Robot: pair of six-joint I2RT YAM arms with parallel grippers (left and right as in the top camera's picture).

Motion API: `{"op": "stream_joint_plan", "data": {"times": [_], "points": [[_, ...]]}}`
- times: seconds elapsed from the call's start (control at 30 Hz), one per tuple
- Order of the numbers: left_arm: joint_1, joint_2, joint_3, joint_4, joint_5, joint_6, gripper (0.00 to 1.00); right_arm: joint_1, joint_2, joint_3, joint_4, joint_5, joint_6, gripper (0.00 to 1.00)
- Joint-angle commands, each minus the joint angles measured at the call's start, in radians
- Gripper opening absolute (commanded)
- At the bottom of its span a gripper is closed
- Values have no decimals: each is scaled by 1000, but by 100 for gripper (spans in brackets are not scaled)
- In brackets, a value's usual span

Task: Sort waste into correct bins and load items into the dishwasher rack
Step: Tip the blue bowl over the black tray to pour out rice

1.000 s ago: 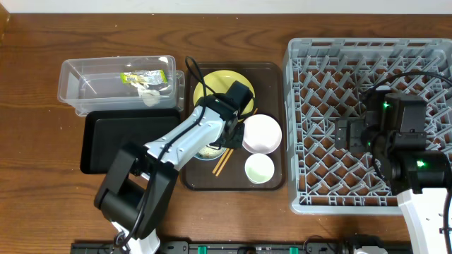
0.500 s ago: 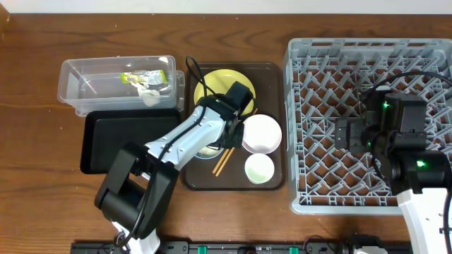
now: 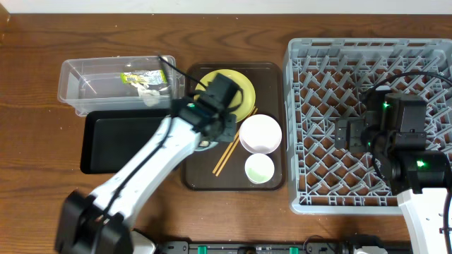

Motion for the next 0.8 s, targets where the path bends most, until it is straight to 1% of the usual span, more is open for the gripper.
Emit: {"op": "stream_joint_plan", "data": {"times": [0.0, 0.1, 0.2, 0.23, 0.33, 0.37, 0.57, 0.67, 0.77], "points": [[92, -66, 3, -34, 19, 36, 6, 5, 0, 19, -1, 6, -4, 99], [205, -79, 3, -58, 172, 116, 6, 5, 0, 19, -1, 6, -4, 99], [345, -76, -12, -64, 376, 207, 6, 5, 0, 19, -1, 6, -4, 99], [405, -74, -24, -63, 462, 250, 6, 6, 0, 19, -1, 6, -4, 99], [531, -69, -58, -65, 657, 364, 6, 6, 0, 19, -1, 6, -4, 99], [589, -64, -75, -66, 749, 420, 6, 5, 0, 19, -1, 6, -4, 99], [822, -37, -181, -64, 1114, 626, 6, 5, 0, 19, -1, 6, -4, 99], [904, -14, -227, -64, 1236, 683, 6, 5, 0, 19, -2, 6, -4, 99], [984, 24, -273, -59, 1363, 712, 6, 5, 0, 19, -1, 6, -4, 99]]}}
